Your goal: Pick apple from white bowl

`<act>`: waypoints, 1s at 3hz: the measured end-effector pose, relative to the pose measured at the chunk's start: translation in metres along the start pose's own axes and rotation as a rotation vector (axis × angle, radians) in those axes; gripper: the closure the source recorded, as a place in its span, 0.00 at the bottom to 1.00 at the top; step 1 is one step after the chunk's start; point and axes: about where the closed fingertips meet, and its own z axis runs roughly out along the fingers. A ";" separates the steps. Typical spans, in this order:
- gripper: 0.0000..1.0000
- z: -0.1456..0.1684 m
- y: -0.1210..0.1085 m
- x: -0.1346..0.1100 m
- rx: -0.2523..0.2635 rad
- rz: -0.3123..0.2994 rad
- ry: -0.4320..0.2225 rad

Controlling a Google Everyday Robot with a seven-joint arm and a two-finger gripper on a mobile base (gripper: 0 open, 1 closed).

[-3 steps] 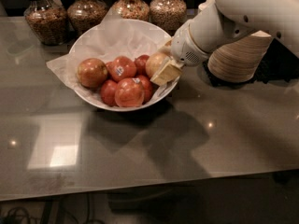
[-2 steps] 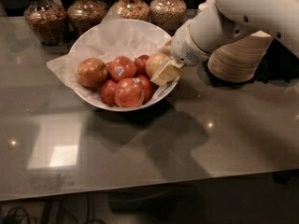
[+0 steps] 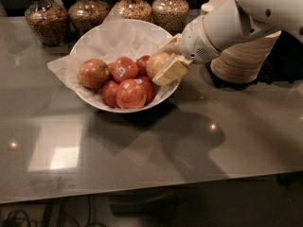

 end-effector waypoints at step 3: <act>1.00 -0.046 0.019 -0.077 -0.171 0.014 -0.417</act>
Offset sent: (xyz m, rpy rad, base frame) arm -0.0281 0.0221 0.0855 0.5126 0.0828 0.2083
